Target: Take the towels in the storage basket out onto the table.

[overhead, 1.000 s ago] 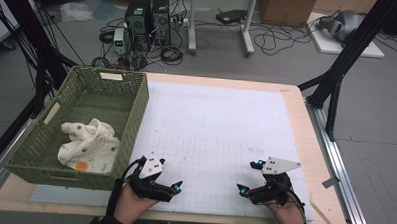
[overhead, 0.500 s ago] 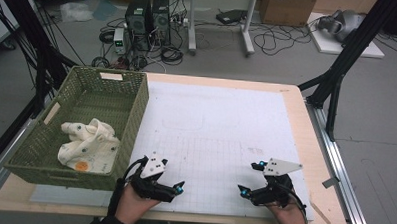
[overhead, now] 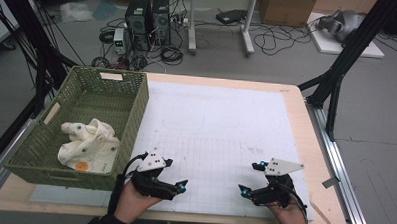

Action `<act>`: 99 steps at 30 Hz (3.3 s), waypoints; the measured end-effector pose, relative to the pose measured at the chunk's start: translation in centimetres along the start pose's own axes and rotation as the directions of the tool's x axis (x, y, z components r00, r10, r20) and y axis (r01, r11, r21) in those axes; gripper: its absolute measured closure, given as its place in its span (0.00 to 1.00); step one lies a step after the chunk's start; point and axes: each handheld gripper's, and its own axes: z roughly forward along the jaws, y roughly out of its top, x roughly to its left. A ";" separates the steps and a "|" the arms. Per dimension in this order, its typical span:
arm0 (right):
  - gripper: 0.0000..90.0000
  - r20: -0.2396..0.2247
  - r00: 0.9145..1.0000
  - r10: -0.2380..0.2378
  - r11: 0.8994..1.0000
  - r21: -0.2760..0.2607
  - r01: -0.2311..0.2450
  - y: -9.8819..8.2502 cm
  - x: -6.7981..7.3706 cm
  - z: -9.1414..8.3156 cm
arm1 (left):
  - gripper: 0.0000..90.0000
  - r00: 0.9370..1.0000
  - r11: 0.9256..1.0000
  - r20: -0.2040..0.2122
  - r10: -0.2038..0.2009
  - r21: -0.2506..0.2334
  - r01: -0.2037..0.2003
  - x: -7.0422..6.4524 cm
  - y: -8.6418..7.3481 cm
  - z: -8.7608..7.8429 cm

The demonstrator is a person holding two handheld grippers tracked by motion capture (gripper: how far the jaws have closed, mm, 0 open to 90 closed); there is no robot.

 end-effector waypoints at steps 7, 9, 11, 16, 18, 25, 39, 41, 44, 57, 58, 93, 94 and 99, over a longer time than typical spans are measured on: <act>0.12 -0.008 1.000 0.026 0.999 -0.032 -0.026 0.2 0.0 -0.4 | 0.22 0.996 1.000 0.091 -0.010 -0.004 0.011 -0.1 1.3 -0.7; 0.12 -0.006 1.000 0.026 0.999 -0.026 -0.027 0.1 0.0 -0.4 | 0.22 0.993 1.000 0.114 -0.015 -0.005 0.015 -0.1 1.7 -0.9; 0.12 -0.006 1.000 0.025 0.999 -0.024 -0.025 0.1 0.0 -0.4 | 0.22 0.990 1.000 0.142 -0.011 -0.001 0.012 -0.1 2.2 -1.1; 0.12 -0.005 1.000 0.023 0.999 -0.028 -0.023 0.1 -0.1 -0.4 | 0.24 0.983 1.000 0.184 -0.015 -0.006 0.016 0.1 3.4 -1.8; 0.12 -0.004 1.000 0.023 0.999 -0.028 -0.023 0.1 -0.1 -0.4 | 0.25 0.978 0.999 0.205 -0.024 -0.018 0.028 0.3 3.9 -2.3; 0.12 -0.002 1.000 0.025 0.999 -0.028 -0.025 0.1 -0.1 -0.4 | 0.27 0.962 0.996 0.270 -0.039 -0.069 0.059 0.6 5.5 -4.1; 0.12 0.001 1.000 0.022 1.000 -0.023 -0.022 0.2 -0.1 -0.3 | 0.31 0.952 0.993 0.295 -0.081 -0.056 0.102 3.8 7.9 -8.9; 0.12 -0.001 1.000 0.025 0.999 -0.023 -0.025 0.2 -0.1 -0.3 | 0.31 0.947 0.992 0.307 -0.090 -0.057 0.113 4.4 8.1 -9.6; 0.12 -0.001 1.000 0.019 1.000 -0.023 -0.019 0.2 -0.1 -0.2 | 0.31 0.947 0.989 0.299 -0.116 -0.050 0.137 5.7 8.2 -10.5; 0.12 -0.001 1.000 0.019 1.000 -0.015 -0.019 0.2 -0.1 -0.1 | 0.35 0.946 0.976 0.259 -0.195 -0.046 0.213 11.0 7.6 -14.7; 0.12 -0.001 1.000 0.020 1.000 -0.016 -0.020 0.2 -0.1 -0.1 | 0.35 0.947 0.975 0.252 -0.200 -0.042 0.218 11.3 7.5 -14.9; 0.12 -0.005 1.000 0.024 1.000 -0.015 -0.024 0.2 -0.2 -0.1 | 0.39 0.957 0.951 -0.039 -0.289 0.099 0.292 18.9 3.5 -18.2; 0.12 -0.003 1.000 0.022 1.000 -0.016 -0.023 0.2 -0.2 -0.1 | 0.40 0.956 0.950 -0.055 -0.290 0.109 0.294 19.1 3.4 -18.1; 0.12 -0.004 1.000 0.023 1.000 -0.021 -0.023 0.2 -0.2 -0.1 | 0.42 0.953 0.943 -0.104 -0.284 0.149 0.297 19.5 3.2 -17.7</act>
